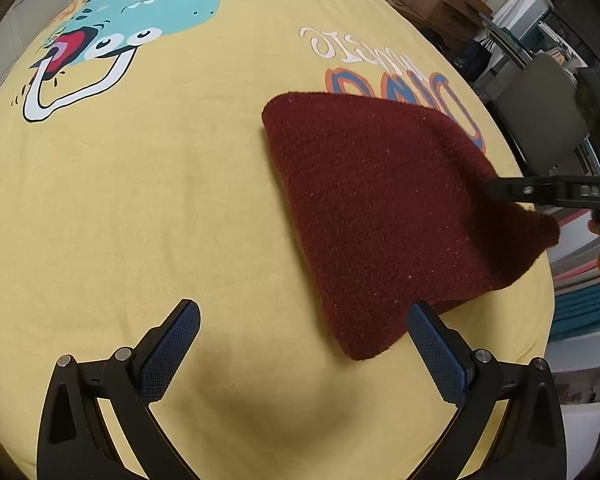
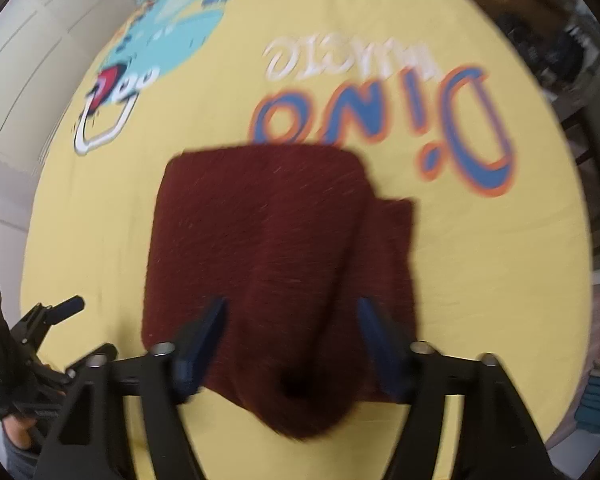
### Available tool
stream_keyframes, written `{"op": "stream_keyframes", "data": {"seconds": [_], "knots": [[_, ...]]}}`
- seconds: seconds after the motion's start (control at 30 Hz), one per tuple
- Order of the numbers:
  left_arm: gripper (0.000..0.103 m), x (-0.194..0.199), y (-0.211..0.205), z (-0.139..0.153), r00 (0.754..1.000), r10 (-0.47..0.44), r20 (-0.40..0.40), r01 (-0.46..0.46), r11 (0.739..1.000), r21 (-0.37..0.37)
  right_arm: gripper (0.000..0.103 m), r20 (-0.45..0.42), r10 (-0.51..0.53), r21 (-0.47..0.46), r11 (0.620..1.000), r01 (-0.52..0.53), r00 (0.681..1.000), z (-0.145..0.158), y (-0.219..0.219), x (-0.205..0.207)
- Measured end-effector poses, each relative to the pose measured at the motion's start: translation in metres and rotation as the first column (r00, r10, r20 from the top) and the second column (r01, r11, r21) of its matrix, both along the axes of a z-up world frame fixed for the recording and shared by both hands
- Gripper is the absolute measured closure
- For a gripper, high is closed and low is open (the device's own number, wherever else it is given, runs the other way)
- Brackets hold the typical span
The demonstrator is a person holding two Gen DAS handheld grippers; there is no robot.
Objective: Fold small clothes
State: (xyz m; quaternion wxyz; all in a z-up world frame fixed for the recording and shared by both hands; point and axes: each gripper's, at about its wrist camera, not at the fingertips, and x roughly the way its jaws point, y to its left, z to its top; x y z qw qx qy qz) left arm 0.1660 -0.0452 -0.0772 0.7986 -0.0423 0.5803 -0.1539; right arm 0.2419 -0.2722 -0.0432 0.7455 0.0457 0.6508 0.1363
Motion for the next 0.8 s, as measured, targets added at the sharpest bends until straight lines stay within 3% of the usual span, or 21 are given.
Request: {"op": "stream_keyframes", "data": {"seconds": [0.13, 0.2, 0.3, 0.63, 0.8], "knots": [[0.001, 0.001, 0.0, -0.008, 1.0, -0.007, -0.013, 0.007, 1.0, 0.006, 0.045, -0.081, 0.005, -0.043, 0.999, -0.009, 0.997, -0.03, 0.007, 0.004], [0.001, 0.001, 0.0, -0.012, 1.0, -0.014, -0.026, 0.014, 1.0, 0.015, 0.066, -0.099, 0.009, -0.04, 0.999, -0.013, 0.995, -0.039, 0.007, 0.001], [0.001, -0.001, -0.002, -0.017, 0.999, -0.024, -0.032, 0.025, 0.999, 0.038, 0.078, -0.086, -0.01, -0.021, 1.0, 0.008, 0.996, -0.041, -0.004, -0.004], [0.001, -0.003, -0.015, -0.018, 0.998, -0.05, -0.034, 0.051, 0.998, 0.026, 0.084, 0.042, -0.096, 0.031, 0.995, 0.095, 0.995, -0.013, -0.06, -0.037], [0.001, -0.006, -0.025, -0.022, 0.997, -0.07, -0.039, 0.071, 0.997, 0.02, 0.084, 0.002, -0.119, 0.004, 0.993, 0.119, 0.993, -0.037, -0.075, -0.056]]}}
